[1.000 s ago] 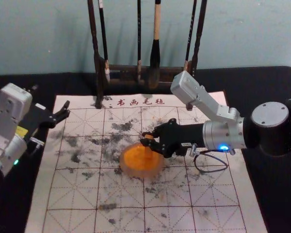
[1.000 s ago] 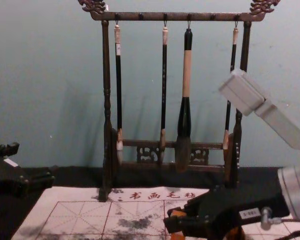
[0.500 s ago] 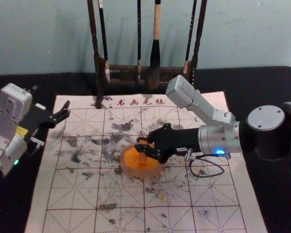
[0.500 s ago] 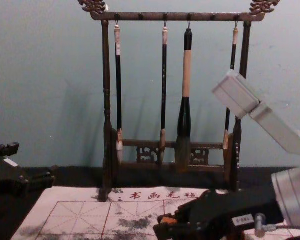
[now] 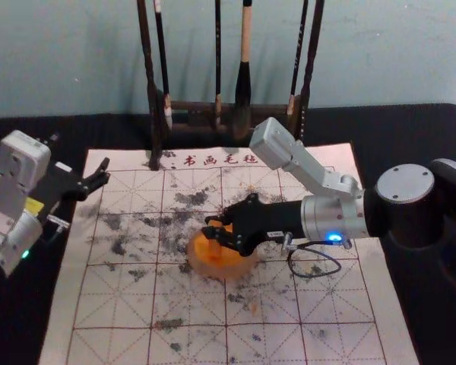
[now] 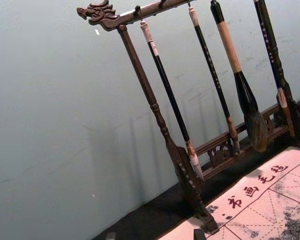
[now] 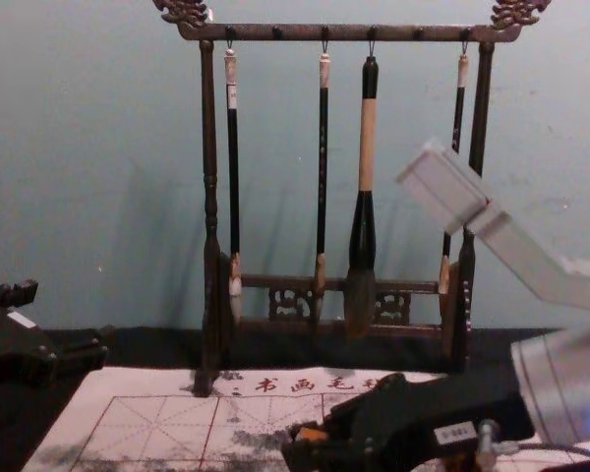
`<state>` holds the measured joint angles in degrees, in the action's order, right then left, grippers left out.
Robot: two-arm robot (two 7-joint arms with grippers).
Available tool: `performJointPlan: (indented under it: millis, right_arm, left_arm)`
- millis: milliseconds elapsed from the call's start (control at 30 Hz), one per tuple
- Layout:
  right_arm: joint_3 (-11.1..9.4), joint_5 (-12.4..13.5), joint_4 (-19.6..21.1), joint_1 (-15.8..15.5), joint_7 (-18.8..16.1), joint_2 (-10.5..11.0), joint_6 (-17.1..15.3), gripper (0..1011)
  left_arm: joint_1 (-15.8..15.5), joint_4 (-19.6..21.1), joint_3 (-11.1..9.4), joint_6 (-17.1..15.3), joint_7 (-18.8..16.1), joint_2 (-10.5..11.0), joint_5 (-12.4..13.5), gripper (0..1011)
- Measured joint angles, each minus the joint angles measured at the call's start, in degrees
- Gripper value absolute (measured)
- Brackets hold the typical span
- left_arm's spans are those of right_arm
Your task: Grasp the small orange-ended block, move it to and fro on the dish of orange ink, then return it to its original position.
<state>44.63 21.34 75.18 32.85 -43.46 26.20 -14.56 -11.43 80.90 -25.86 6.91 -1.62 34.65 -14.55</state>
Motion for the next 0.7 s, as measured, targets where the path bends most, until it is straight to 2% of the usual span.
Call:
performJointPlan:
  millis: [367,700]
  right_arm:
    - [0.4,-0.4,-3.3,1.6,0.4,-2.3,0.4,123]
    - [0.1,-0.8,-5.1,2.4,0.8,-3.1,0.7,124]
  left_arm:
    - [0.0,0.0,0.0,0.0,0.0,0.0,0.0,1001]
    - [0.0,0.0,0.0,0.0,0.0,0.0,0.0,1001]
